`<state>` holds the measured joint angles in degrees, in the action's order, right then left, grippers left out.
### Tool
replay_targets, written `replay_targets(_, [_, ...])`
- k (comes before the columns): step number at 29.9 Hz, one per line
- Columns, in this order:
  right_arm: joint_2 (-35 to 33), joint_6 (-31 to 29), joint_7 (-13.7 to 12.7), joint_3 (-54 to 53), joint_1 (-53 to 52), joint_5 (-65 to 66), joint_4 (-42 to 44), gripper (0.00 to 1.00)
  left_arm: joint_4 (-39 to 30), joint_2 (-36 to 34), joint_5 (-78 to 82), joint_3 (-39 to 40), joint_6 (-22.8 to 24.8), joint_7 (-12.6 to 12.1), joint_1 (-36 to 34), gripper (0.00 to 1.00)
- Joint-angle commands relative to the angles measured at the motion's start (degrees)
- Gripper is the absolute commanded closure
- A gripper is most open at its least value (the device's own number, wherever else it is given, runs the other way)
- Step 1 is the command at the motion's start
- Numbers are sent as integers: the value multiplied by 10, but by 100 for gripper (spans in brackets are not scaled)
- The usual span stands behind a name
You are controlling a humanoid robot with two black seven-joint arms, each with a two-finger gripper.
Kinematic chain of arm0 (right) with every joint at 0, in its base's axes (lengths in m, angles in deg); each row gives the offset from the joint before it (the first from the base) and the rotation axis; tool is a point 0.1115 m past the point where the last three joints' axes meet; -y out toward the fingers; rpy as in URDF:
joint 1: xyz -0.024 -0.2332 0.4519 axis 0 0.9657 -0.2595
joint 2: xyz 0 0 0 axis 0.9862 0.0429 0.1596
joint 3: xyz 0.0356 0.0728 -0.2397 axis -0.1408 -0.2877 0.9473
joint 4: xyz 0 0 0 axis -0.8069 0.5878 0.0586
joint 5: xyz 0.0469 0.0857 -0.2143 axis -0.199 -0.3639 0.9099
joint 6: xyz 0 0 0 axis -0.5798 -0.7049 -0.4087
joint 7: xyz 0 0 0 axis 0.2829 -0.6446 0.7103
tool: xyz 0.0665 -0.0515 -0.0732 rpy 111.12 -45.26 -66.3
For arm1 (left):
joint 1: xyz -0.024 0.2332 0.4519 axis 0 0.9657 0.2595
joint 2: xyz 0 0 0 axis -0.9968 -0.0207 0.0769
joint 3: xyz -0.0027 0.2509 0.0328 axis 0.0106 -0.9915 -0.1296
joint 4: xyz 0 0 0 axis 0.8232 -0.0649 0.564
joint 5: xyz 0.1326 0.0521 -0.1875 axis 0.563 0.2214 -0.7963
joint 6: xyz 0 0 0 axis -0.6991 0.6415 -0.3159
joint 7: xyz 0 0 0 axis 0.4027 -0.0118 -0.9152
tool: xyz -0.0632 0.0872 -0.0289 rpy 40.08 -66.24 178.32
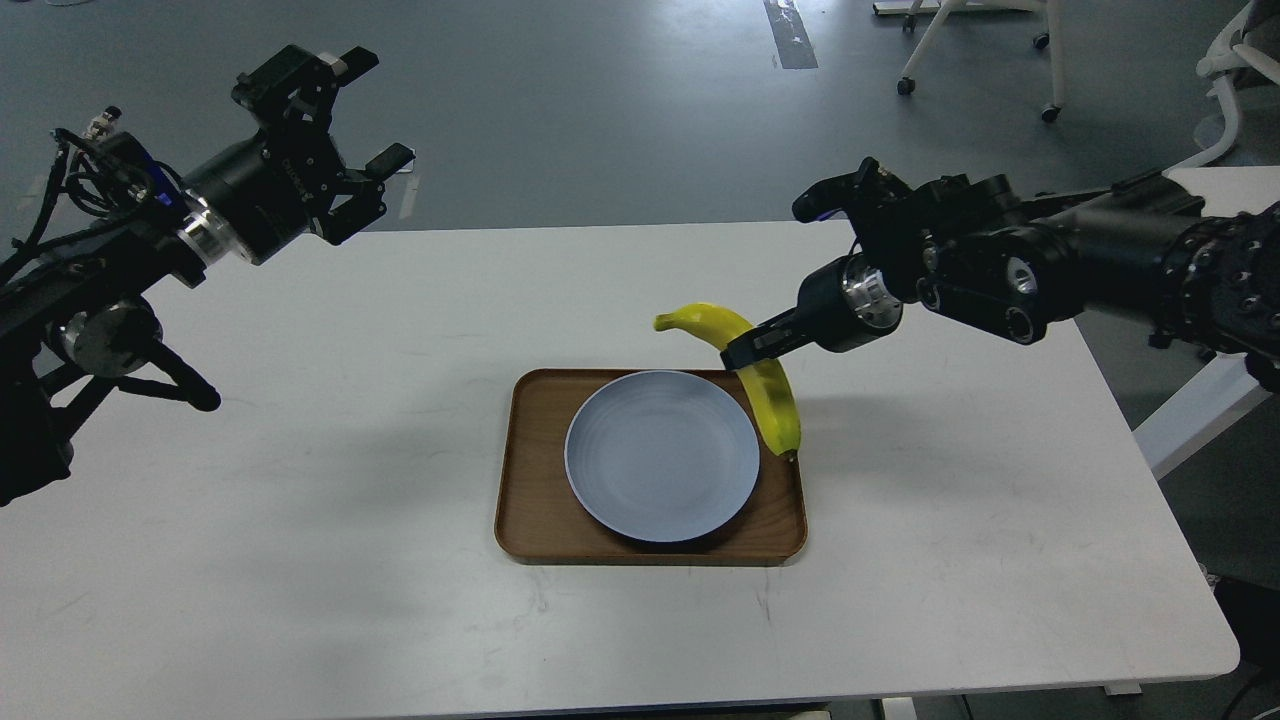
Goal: Place banana on plate with both arms
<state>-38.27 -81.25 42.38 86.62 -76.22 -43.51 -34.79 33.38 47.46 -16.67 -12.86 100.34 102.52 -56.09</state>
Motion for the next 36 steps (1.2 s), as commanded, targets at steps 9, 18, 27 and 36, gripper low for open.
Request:
replay_targets(9, [67,-21,0,2,30,-66,10,84,-14,-23,-1,0,0,0,1,2])
replay_targets(18, [67,-20,0,27,34,-61,22,68,-14,-27,-1,0,0,0,1,2])
replay_targets(27, [67,-17,0,19,45,-68,30,4,-14,-35,-1,-1,0,0,3,2])
replay_targets(36, [1,-17,0,-113,49,-143,58,1,-13,-37,-2,-1,0,1,4,2])
